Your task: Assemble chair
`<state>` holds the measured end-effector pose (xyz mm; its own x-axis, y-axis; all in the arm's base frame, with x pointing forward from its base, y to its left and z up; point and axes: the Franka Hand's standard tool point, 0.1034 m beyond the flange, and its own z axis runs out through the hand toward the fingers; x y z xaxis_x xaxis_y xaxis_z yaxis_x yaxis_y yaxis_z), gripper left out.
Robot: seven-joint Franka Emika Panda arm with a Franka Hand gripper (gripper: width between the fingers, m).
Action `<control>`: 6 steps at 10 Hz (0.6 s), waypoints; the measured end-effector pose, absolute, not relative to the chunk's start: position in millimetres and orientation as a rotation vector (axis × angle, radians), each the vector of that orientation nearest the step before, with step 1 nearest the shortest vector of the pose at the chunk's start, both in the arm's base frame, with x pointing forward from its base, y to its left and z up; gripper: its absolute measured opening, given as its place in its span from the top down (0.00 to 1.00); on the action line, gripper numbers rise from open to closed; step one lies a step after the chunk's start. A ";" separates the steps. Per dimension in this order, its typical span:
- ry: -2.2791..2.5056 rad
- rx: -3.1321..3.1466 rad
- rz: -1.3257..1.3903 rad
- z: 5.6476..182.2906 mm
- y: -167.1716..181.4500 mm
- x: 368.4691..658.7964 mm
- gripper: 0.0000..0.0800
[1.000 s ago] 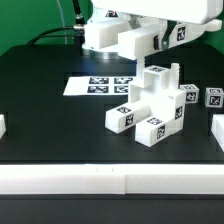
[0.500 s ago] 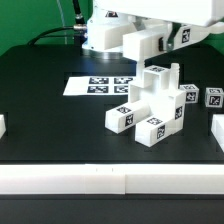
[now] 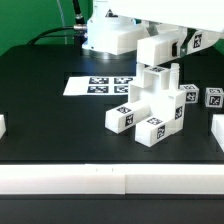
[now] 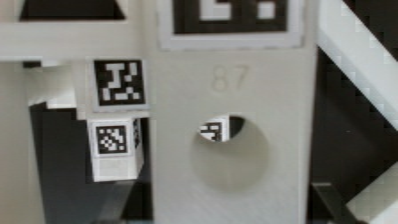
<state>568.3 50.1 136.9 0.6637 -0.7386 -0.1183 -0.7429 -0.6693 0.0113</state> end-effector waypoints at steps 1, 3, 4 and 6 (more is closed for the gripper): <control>1.257 -2.834 0.174 135.8 50.3 568.3 0.64; 1.184 -2.865 0.152 131.7 53.6 570.3 0.64; 1.172 -2.869 0.150 131.8 52.0 570.9 0.64; 1.172 -2.870 0.153 130.7 52.1 570.5 0.64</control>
Offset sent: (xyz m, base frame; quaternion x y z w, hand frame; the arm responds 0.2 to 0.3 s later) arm 0.0073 -0.0046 0.0031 0.0097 -0.0027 -0.0393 0.9992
